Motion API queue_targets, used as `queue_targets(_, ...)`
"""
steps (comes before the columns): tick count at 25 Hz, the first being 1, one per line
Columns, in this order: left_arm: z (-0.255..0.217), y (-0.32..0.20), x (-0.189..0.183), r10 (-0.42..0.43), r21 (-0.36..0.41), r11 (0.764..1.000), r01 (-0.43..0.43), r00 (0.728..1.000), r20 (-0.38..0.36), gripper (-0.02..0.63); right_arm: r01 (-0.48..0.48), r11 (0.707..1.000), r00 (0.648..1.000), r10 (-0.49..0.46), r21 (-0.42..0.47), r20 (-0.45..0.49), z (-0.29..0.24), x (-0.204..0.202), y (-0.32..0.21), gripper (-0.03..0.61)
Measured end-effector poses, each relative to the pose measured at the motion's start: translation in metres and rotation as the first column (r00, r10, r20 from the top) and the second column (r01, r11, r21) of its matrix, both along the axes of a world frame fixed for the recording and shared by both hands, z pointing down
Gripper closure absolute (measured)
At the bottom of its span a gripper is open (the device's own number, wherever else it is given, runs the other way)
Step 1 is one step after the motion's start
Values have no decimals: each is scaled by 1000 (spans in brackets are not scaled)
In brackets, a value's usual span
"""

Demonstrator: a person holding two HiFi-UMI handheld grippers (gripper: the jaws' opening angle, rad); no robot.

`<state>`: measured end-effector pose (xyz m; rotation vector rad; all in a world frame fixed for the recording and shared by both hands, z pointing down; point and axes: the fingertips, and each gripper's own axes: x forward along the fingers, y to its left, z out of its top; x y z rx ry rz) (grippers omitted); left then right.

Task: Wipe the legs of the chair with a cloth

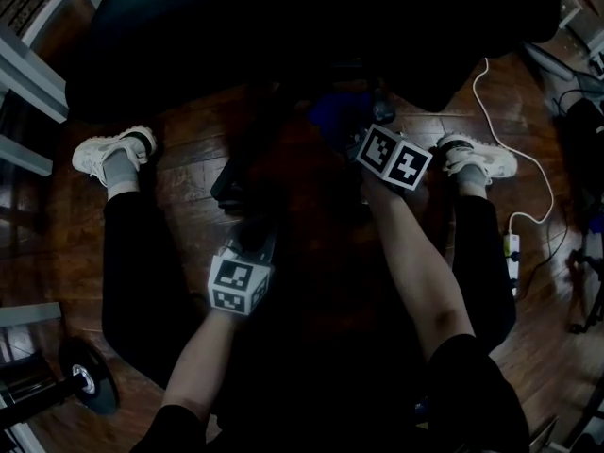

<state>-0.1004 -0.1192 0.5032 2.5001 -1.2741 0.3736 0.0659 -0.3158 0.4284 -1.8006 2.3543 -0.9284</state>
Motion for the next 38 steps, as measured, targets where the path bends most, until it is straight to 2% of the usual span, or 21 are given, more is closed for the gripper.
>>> queue_targets(4, -1, 1, 6, 22, 3, 1000, -22, 1000, 8, 609, 14, 999, 986, -22, -52, -166, 6, 7, 5, 505)
queue_targets(11, 7, 9, 15, 61, -2, 998, -61, 998, 31, 609, 13, 995, 964, -39, -102, -263, 21, 37, 36, 505)
queue_targets(18, -1, 13, 18, 54, -30, 998, -55, 998, -35, 609, -22, 992, 970, -9, -124, -244, 35, 67, 76, 503)
queue_targets(28, -2, 19, 29, 104, -13, 995, -104, 995, -6, 609, -69, 986, 968, 28, -154, -250, 52, 111, 128, 502)
queue_targets(32, -11, 15, 46, 123, -4, 992, -123, 992, -8, 609, -94, 983, 967, 53, -156, -248, 59, 123, 140, 502)
queue_targets(35, -19, 17, 66, 164, 9, 986, -164, 986, -1, 609, -59, 988, 983, 33, -140, -179, 54, 121, 138, 503)
queue_targets(38, -26, 15, 82, 221, 23, 975, -222, 974, 49, 609, 57, 995, 998, -59, -79, -22, 33, 105, 120, 505)
